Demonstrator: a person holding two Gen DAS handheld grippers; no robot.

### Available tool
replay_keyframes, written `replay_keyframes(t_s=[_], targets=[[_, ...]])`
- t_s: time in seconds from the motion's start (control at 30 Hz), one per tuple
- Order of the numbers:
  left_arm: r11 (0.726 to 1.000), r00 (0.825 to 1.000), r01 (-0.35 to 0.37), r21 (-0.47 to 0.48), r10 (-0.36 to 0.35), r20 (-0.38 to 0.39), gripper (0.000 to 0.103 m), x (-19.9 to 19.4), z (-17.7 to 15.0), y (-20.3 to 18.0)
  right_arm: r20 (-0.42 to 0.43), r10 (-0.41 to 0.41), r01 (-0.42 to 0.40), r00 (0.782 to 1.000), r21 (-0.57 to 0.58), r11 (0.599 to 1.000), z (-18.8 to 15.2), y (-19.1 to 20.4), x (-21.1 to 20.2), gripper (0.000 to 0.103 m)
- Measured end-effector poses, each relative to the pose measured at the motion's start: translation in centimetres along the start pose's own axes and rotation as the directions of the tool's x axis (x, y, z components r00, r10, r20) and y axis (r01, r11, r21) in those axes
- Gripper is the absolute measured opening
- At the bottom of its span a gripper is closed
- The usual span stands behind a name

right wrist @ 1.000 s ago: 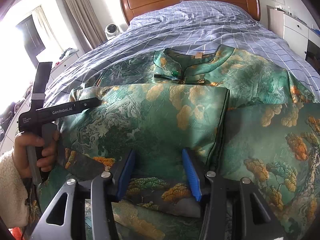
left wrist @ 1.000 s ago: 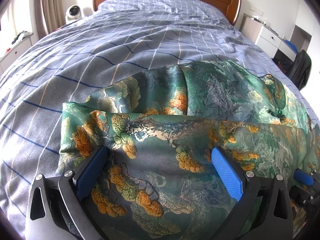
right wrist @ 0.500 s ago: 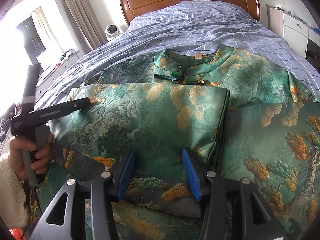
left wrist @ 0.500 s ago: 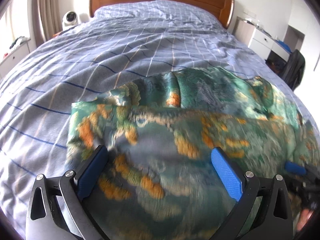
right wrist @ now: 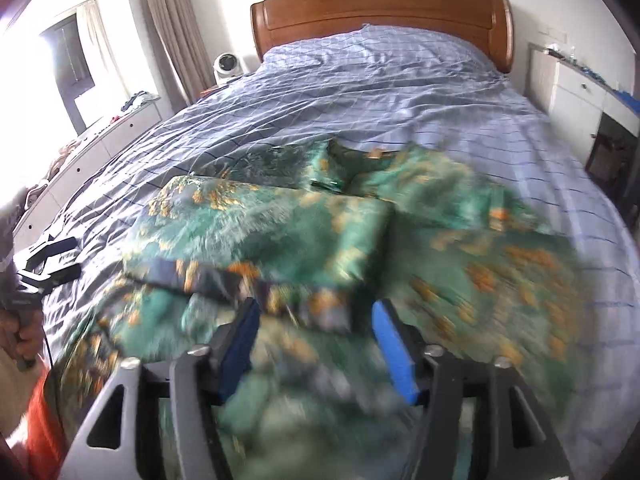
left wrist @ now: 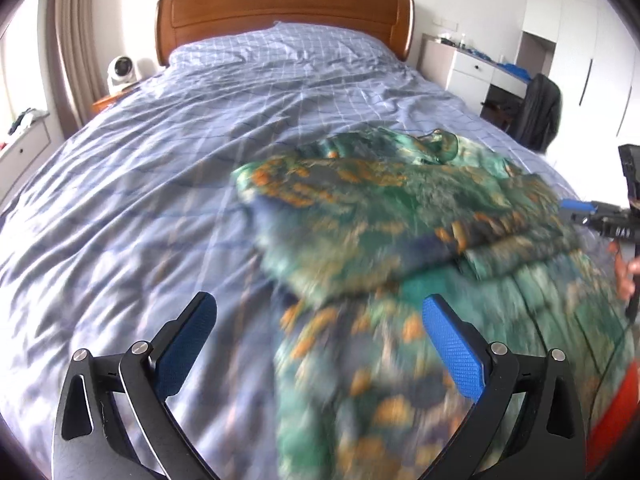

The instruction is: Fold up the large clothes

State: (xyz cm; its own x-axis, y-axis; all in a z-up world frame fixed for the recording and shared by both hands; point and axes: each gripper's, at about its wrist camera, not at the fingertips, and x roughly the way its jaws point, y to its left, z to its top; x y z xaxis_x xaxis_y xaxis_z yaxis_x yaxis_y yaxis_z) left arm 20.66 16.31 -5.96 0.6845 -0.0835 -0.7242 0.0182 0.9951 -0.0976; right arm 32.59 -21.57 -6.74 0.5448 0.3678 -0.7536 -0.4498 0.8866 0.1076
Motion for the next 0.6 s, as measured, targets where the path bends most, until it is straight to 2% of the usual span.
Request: replay_keyframes(t_s=[0.2,0.33,0.5,0.6], targets=[[0.999,0.991,-0.042,-0.028,0.038,-0.132,0.102,-2.9,-6.2,1.7,-0.053,-0.076,0.081,0.996,0.093,0.992,-6.0,-5.4,-7.2,0.064],[0.997,0.973,0.034,-0.068,-0.049,-0.226,0.102,-2.5,-10.4,0.8,-0.142,-0.139,0.159,0.980,0.138,0.978,-11.8,-9.1,-11.2,0.065],[0.980,0.933,0.143,-0.140,-0.181,-0.310,0.102,-1.2,-13.5,-0.9,-0.251,-0.062,0.126,0.966,0.247,0.961,-19.0,-12.5,-13.8,0.065],[0.980,0.924,0.167,-0.110,-0.195,-0.328,0.102,-1.1,-14.6,-2.5,-0.275,0.012,0.080,0.961,0.320,0.944,-21.9,-13.0,-13.7,0.065]])
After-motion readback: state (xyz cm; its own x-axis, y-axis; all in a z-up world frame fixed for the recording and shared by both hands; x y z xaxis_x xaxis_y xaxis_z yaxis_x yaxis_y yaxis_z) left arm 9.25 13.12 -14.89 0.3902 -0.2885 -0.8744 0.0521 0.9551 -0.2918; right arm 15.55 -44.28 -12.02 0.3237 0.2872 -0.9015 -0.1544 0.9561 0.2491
